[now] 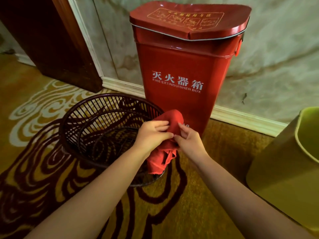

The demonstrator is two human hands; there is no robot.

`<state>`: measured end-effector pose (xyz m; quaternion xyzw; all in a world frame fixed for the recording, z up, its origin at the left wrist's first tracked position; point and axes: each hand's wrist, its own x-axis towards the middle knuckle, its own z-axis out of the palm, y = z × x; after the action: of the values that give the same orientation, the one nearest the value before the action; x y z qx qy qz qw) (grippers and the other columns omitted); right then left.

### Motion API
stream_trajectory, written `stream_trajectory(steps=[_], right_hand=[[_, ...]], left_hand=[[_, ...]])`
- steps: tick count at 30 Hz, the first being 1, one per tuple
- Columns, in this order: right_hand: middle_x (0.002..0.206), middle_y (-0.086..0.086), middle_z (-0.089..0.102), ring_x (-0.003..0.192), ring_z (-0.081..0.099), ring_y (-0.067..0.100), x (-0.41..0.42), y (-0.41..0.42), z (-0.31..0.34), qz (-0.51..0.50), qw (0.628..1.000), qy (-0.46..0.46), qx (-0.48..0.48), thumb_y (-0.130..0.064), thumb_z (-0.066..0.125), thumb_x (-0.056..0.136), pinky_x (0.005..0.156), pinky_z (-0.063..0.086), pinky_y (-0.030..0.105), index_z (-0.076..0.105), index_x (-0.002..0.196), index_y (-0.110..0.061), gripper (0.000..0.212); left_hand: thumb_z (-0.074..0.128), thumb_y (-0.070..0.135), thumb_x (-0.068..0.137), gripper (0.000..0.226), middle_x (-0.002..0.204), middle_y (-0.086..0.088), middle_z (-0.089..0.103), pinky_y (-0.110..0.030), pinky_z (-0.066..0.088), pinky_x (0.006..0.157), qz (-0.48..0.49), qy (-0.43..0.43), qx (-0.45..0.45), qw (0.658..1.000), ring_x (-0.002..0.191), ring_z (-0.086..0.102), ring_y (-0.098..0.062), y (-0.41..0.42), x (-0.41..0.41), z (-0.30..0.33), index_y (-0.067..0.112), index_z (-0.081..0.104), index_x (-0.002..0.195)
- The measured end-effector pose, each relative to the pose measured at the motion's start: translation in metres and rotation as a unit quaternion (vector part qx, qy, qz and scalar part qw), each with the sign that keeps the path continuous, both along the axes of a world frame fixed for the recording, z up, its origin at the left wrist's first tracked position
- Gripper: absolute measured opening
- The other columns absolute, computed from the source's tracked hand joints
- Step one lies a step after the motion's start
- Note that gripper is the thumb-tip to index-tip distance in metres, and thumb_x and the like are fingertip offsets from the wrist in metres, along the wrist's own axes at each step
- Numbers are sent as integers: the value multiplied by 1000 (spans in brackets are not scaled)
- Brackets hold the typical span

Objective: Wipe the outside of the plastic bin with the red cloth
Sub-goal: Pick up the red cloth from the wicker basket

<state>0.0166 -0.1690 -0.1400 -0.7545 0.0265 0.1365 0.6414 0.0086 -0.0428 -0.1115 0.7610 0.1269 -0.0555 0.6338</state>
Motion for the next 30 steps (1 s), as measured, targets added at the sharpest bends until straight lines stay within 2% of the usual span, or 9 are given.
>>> stream_trajectory(steps=[5, 9, 11, 15, 18, 20, 22, 25, 30], right_hand=[[136, 10, 54, 124, 51, 14, -9, -21, 20, -23, 998, -54, 24, -1, 58, 85, 105, 43, 41, 44, 136, -16, 56], [122, -14, 61, 104, 52, -12, -20, -44, 42, -36, 979, -194, -50, -12, 69, 77, 94, 42, 9, 56, 126, -30, 54], [118, -20, 57, 101, 55, -10, -26, -61, 47, -8, 971, -224, -78, -14, 72, 75, 86, 40, 0, 56, 125, -35, 56], [125, -5, 61, 94, 66, 8, -33, -114, 49, 1, 979, -201, -40, -17, 78, 69, 88, 52, 27, 47, 124, -41, 67], [134, -5, 42, 122, 47, 13, -41, -152, 41, -42, 986, -154, -48, -38, 81, 55, 104, 39, 32, 27, 138, -39, 99], [141, -3, 36, 132, 38, 13, -49, -167, 33, -24, 996, -70, 50, -37, 79, 49, 109, 34, 35, 15, 145, -35, 116], [140, 5, 47, 127, 48, 17, -58, -178, 21, -11, 987, -6, 162, -24, 78, 55, 108, 38, 42, 19, 145, -33, 108], [113, 6, 69, 109, 60, 28, -72, -190, 7, -20, 973, 68, 220, -21, 75, 58, 100, 40, 52, 41, 135, -30, 85], [90, 2, 73, 88, 65, 18, -90, -216, -6, -96, 972, 64, 205, -10, 74, 63, 83, 46, 32, 53, 127, -15, 68]], left_hand=[[75, 10, 66, 45, 96, 4, 66, -6, 46, 59, 40, -42, -43, 997, 76, 61, 7, -21, -4, 10, 13, 63, 108], [78, 21, 61, 27, 78, 9, 66, -18, 45, 55, 62, -48, -35, 996, 68, 62, -2, -42, 1, 29, 28, 62, 82], [75, 14, 65, 22, 74, 4, 65, -27, 49, 61, 54, -28, -62, 996, 64, 62, -7, -52, 0, 34, 25, 60, 76], [65, -3, 72, 22, 77, -3, 63, -17, 52, 51, -7, 15, -161, 987, 56, 64, -1, -73, -12, 32, 12, 60, 87], [63, -3, 73, 28, 82, -1, 64, -18, 53, 56, -79, 51, -176, 980, 64, 65, -4, -91, -22, 23, 13, 58, 95], [61, -2, 74, 27, 82, 2, 64, -18, 53, 56, -129, 76, -178, 973, 66, 65, -4, -102, -28, 18, 17, 59, 93], [59, -3, 74, 30, 85, 1, 64, -18, 53, 57, -177, 100, -191, 960, 66, 66, -3, -112, -33, 14, 17, 59, 98], [62, 3, 66, 42, 92, -2, 62, -22, 52, 64, -231, 123, -223, 939, 73, 64, -8, -123, -37, 1, 15, 58, 105], [58, -1, 74, 29, 90, -5, 63, -21, 54, 59, -223, 151, -193, 943, 68, 65, -8, -142, -42, -23, 14, 61, 98]])
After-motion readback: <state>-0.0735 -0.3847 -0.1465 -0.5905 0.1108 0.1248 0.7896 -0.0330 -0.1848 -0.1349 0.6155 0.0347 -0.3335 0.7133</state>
